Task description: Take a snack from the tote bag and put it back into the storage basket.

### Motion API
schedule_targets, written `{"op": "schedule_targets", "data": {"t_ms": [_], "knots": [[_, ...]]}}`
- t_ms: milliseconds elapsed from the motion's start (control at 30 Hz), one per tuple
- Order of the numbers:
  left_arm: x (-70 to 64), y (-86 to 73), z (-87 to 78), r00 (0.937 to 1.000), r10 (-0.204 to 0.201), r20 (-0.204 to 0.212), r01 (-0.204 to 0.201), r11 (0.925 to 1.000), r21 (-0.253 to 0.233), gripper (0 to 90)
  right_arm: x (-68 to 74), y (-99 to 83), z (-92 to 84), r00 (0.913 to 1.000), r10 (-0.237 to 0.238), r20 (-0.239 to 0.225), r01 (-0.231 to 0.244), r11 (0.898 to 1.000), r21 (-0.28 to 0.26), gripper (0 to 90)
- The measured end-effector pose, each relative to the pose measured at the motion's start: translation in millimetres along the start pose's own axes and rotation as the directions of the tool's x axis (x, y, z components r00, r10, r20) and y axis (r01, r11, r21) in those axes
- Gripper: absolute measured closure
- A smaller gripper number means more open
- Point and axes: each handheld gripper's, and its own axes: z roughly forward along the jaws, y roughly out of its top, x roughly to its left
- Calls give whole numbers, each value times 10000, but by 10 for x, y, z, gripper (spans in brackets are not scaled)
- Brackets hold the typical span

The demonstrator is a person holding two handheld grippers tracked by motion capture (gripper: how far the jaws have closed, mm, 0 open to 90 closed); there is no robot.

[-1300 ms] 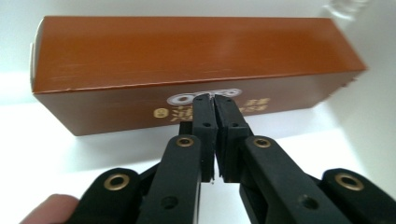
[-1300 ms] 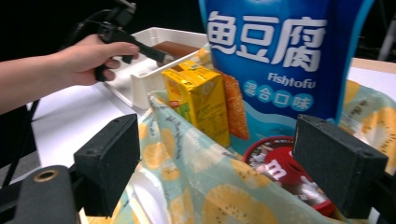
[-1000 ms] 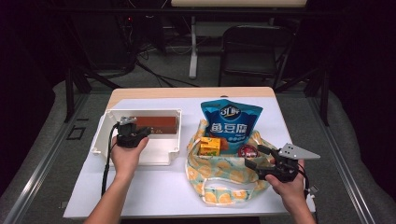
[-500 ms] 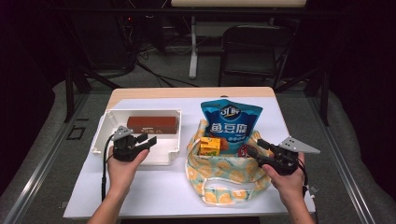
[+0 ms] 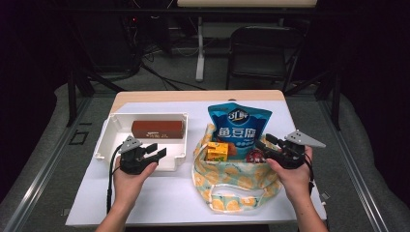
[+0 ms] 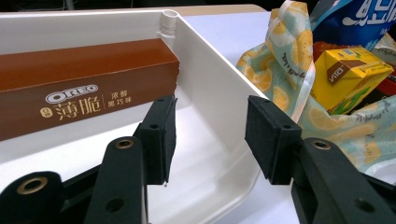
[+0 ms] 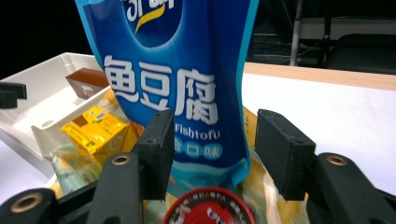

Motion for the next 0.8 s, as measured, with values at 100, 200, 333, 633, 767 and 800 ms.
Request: {"op": "schedule_targets", "data": {"t_ms": [100,200,333,633,767,800], "knots": [[7,-16,-5,10000,-35,22,35,10000,58,535,-7,41,62,9999,37,-106,-37,10000,15,450],[6,-23,-11,10000,-77,45,77,10000,0,534,-5,77,117,9999,34,-156,-33,10000,32,440],[-1,-28,-24,9999,-3,137,3,10000,30,532,9,103,196,10000,-13,-71,14,10000,45,439],[-14,-32,-28,9997,35,227,-34,10000,-21,530,6,163,342,9998,-67,-173,68,9999,73,496],[-16,-36,-22,9997,61,244,-62,10000,48,530,33,193,417,9996,-115,-271,120,9998,175,518],[-18,-37,-21,9997,59,257,-60,10000,56,530,36,198,432,9996,-138,-262,143,9997,203,528]]}}
